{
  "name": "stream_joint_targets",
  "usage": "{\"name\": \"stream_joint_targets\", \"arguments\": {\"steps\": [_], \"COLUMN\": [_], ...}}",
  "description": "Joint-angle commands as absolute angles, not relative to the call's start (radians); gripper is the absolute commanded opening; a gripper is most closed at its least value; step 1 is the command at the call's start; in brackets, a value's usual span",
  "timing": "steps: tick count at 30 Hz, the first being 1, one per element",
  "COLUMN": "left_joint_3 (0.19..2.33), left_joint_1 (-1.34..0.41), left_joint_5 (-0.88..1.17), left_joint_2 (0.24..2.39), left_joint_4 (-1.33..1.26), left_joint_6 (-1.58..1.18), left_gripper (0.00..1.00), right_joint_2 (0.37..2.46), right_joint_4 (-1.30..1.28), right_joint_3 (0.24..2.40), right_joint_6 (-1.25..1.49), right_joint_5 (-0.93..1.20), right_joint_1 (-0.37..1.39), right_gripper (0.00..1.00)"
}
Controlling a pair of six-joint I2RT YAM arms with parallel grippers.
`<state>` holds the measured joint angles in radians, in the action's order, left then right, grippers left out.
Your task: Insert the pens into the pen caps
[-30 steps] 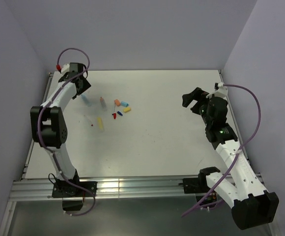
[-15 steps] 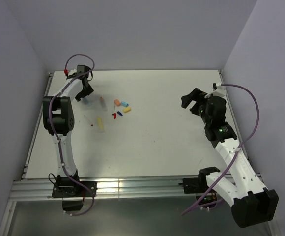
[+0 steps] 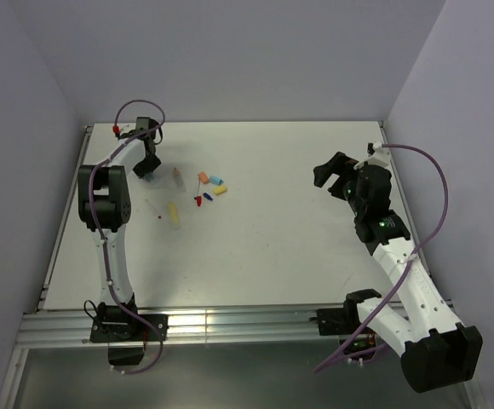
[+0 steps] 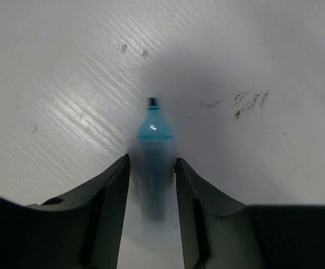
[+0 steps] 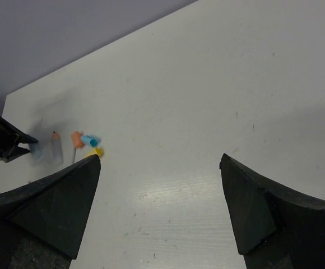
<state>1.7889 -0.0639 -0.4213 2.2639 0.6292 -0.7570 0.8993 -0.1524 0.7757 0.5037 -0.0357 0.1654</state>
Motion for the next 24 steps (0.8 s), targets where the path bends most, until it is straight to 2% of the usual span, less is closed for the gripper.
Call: {"name": "stream_joint_targets", "arguments": {"steps": [1,5,6,9,12,20,24], "left_joint_3": [1.799,1.775,1.772,1.750,1.726,1.612,1.537], "left_joint_1": [-0.058,-0.055,-0.055,-0.055,-0.055,-0.113,-0.191], "left_joint_5": [-0.436,-0.431,-0.431,-0.420,-0.399,-0.385,-0.371], "left_joint_2": [2.278,2.269,2.267,2.253,2.221,1.971,1.836], "left_joint_4": [0.626,0.615,0.612,0.597,0.586,0.552,0.528], "left_joint_6": [-0.781,-0.779,-0.781,-0.772,-0.767,-0.741,-0.747], "left_gripper": [0.42,0.26,0.16,0.00,0.00,0.00,0.00], "right_joint_2": [0.894,0.896,0.896,0.900,0.913,1.014,1.072], "right_joint_4": [-0.158,-0.166,-0.166,-0.164,-0.158,-0.054,-0.006], "right_joint_3": [0.830,0.834,0.836,0.838,0.838,0.861,0.884], "right_joint_6": [0.489,0.488,0.486,0.482,0.476,0.459,0.479], "right_joint_5": [-0.034,-0.031,-0.028,-0.017,0.027,0.447,0.517], "right_joint_1": [0.161,0.161,0.160,0.161,0.160,0.178,0.235], "right_gripper": [0.95,0.95,0.95,0.94,0.93,0.86,0.84]}}
